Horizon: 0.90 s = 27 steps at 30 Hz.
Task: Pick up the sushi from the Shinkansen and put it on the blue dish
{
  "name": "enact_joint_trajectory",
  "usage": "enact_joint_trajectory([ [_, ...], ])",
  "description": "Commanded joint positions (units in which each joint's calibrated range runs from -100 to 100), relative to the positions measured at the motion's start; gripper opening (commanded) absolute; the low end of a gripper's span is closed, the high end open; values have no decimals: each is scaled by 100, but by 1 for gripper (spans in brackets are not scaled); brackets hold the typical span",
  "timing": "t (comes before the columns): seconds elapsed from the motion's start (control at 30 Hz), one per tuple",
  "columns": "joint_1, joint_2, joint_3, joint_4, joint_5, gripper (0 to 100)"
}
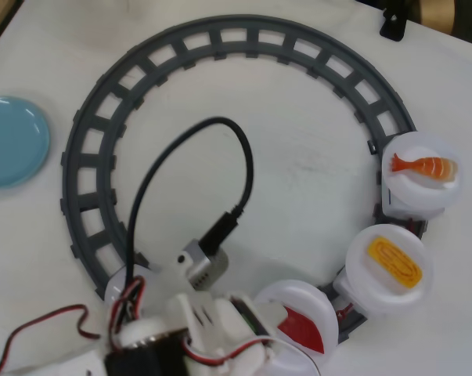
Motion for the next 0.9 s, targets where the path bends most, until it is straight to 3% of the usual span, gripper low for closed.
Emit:
enact_joint_trajectory([
  [0.0,104,111,-239,30,123,22],
  [0.87,-336,1414,-239,-30,285,25],
])
